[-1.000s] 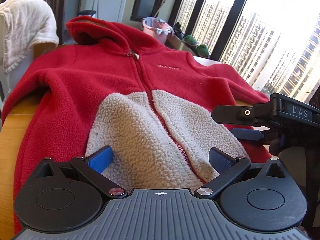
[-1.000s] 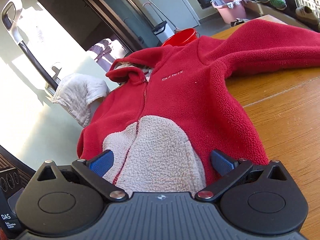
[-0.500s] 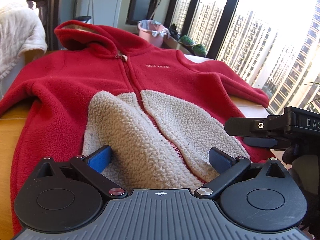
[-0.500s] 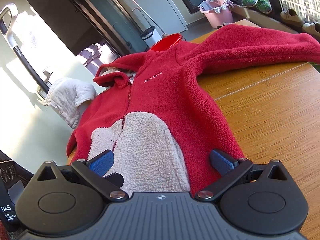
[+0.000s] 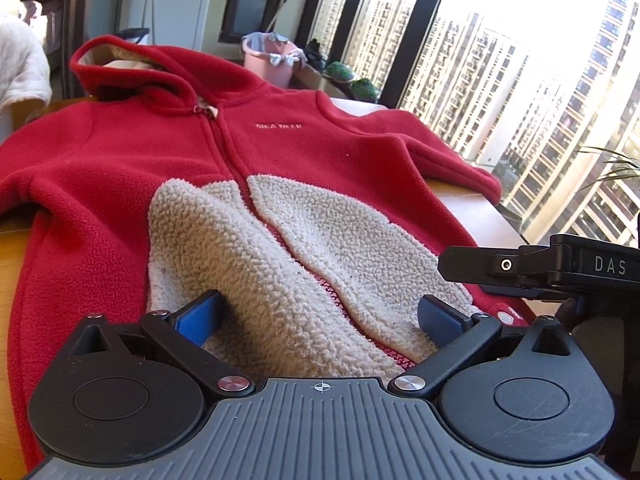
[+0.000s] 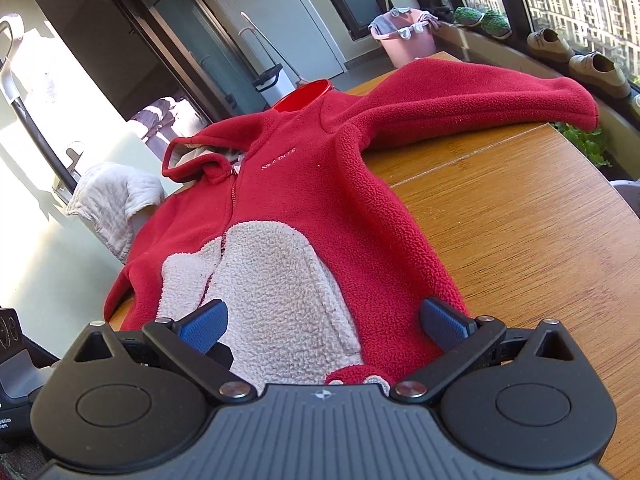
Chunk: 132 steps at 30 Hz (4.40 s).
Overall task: Fold clothes
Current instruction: 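Move the right gripper over the hoodie toward the sleeve cuff, then close the right gripper on the sleeve cuff and lift it, then carry the held sleeve across the hoodie body and open the right gripper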
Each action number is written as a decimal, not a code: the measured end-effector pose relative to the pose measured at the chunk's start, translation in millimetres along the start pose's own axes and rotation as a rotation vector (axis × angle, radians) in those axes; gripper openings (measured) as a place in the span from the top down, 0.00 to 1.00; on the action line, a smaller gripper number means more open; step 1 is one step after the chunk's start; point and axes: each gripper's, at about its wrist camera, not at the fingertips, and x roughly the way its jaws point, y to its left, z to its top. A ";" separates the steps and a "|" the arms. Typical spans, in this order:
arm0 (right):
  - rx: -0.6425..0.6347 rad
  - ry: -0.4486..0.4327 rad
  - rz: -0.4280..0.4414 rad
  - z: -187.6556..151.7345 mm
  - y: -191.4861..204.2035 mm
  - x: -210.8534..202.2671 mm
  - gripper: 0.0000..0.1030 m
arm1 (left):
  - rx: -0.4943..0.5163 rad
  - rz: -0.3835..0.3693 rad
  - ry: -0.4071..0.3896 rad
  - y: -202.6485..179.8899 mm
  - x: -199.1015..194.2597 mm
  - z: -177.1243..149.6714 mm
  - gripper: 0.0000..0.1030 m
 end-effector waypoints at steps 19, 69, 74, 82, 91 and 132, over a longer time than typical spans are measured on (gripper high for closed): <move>-0.058 -0.090 -0.091 -17.4 13.9 2.4 0.00 | 0.009 -0.038 0.003 17.6 -30.4 -18.5 0.00; 0.331 -0.169 -0.205 90.4 -131.6 6.8 0.42 | -0.079 -0.033 -0.002 10.1 -9.8 7.5 0.00; 0.434 -0.196 -0.327 118.2 -169.0 25.1 0.35 | -0.038 -0.045 -0.054 12.6 -9.7 -5.7 0.00; 0.678 -0.220 -0.272 133.4 -222.8 56.1 0.34 | -0.042 -0.093 -0.089 19.5 -14.4 -10.5 0.00; 0.155 -0.405 -0.395 158.9 -141.9 42.6 0.85 | -0.020 -0.079 -0.090 15.3 -14.2 -11.2 0.00; -0.552 -0.376 0.001 150.2 187.7 44.4 0.87 | -0.123 -0.120 -0.086 33.7 -29.0 -15.7 0.00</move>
